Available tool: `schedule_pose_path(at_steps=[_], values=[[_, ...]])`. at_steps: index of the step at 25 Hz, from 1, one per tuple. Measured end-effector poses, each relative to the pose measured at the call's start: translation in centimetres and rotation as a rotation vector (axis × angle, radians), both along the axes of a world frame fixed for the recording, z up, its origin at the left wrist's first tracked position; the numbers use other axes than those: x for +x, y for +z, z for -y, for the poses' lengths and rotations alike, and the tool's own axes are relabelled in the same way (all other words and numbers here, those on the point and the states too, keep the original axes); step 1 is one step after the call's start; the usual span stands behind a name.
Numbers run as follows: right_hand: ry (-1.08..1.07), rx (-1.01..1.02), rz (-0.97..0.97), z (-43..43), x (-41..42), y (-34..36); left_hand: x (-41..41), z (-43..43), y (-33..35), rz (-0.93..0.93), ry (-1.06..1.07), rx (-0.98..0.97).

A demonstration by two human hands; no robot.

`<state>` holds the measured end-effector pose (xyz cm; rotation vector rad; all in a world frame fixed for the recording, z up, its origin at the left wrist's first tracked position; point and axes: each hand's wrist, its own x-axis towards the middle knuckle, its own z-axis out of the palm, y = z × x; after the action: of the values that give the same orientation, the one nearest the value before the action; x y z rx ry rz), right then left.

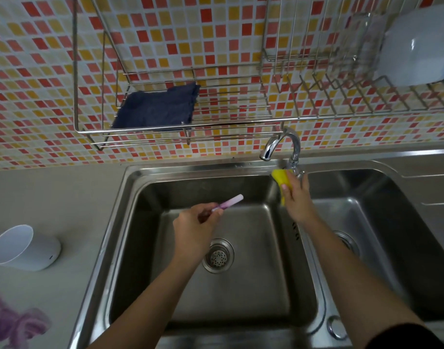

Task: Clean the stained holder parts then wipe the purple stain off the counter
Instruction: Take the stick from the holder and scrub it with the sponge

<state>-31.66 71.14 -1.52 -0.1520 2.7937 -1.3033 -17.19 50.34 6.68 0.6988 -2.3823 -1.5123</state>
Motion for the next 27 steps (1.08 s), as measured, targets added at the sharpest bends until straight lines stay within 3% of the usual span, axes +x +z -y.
schedule_pose_path(at_steps=[5,13,18,23,27], values=[[0.186,0.145,-0.14,0.4,-0.5,-1.7,0.1,0.5,-0.5,0.009,0.001,-0.042],[-0.088,-0.261,-0.197,1.9,6.5,0.0,-1.2,0.1,-0.5,0.038,-0.022,-0.01],[-0.102,-0.414,-0.187,2.4,7.9,1.2,-5.1,-1.4,-0.7,0.107,-0.13,0.049],[-0.136,-0.382,-0.228,0.9,7.3,1.9,-8.7,-3.3,-1.2,0.125,-0.408,-0.135],[-0.106,-0.338,-0.258,0.6,6.9,2.6,-10.4,-4.1,-1.0,0.157,-0.514,-0.097]])
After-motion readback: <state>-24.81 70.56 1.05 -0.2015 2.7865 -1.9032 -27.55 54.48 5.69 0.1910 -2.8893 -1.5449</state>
